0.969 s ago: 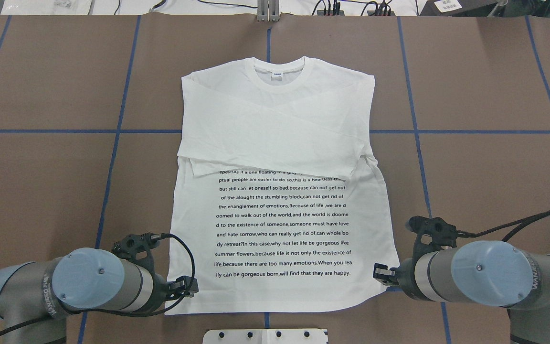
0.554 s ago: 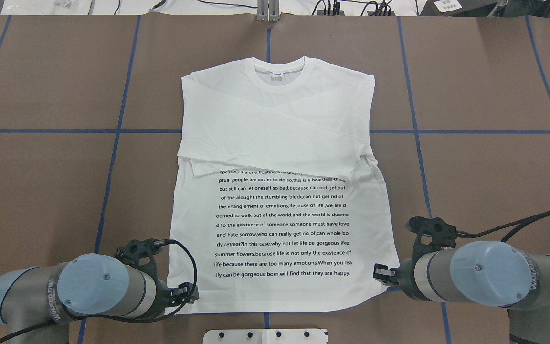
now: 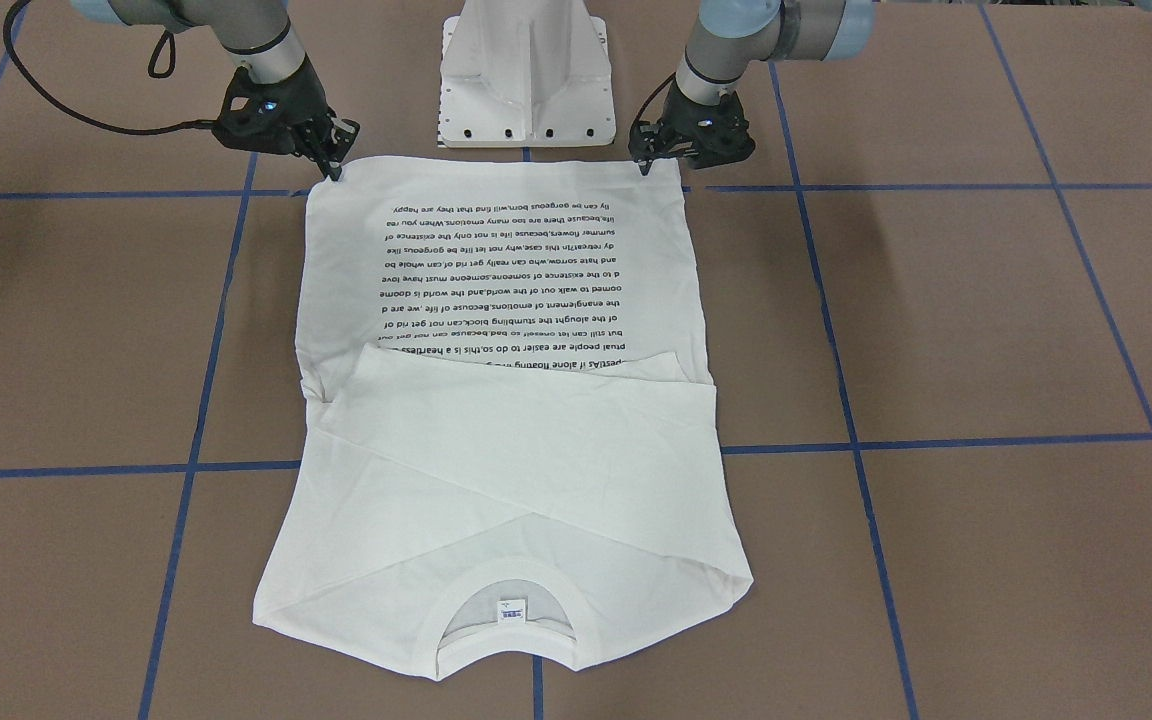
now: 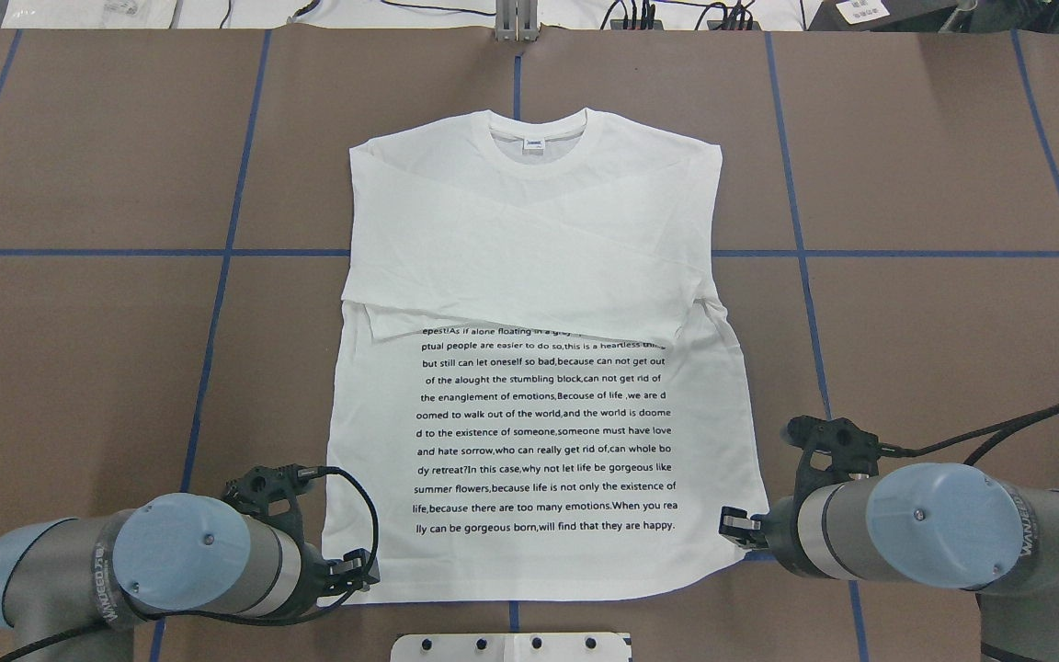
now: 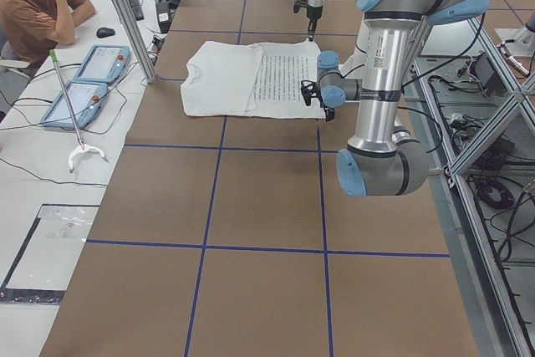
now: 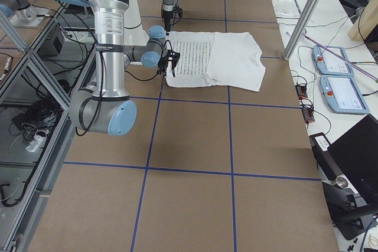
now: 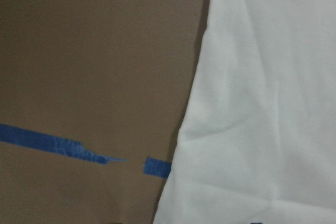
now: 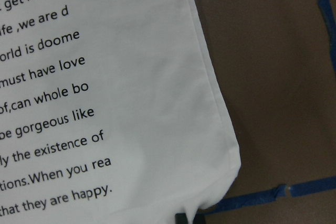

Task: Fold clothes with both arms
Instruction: 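Lower both grippers and pinch the two hem corners, then lift the hem with both grippers and fold it toward the collar, then lay the hem at the collar and open both grippers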

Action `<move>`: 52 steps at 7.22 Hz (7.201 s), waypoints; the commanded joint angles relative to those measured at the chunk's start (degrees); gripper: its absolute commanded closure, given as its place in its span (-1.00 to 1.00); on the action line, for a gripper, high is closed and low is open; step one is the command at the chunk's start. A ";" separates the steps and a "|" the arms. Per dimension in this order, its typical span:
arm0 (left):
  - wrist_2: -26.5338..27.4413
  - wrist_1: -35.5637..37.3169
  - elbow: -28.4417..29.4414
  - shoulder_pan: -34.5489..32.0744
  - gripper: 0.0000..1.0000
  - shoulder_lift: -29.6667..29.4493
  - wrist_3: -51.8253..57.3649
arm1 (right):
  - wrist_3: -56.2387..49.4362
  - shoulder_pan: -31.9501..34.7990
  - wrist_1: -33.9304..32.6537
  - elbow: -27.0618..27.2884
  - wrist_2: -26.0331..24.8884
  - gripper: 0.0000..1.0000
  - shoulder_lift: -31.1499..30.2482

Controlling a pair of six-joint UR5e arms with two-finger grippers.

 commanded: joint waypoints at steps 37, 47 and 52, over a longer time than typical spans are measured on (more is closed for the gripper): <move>-8.78 20.05 -6.43 -28.74 1.00 -13.35 8.52 | -1.14 34.51 -0.09 -9.91 27.75 1.00 17.29; -8.08 -4.98 27.86 -36.33 1.00 -21.79 17.23 | -13.36 39.89 0.18 -44.03 27.50 1.00 38.84; -7.90 -5.09 30.96 -36.50 1.00 -24.26 17.23 | -14.50 39.54 0.18 -48.52 27.50 1.00 41.75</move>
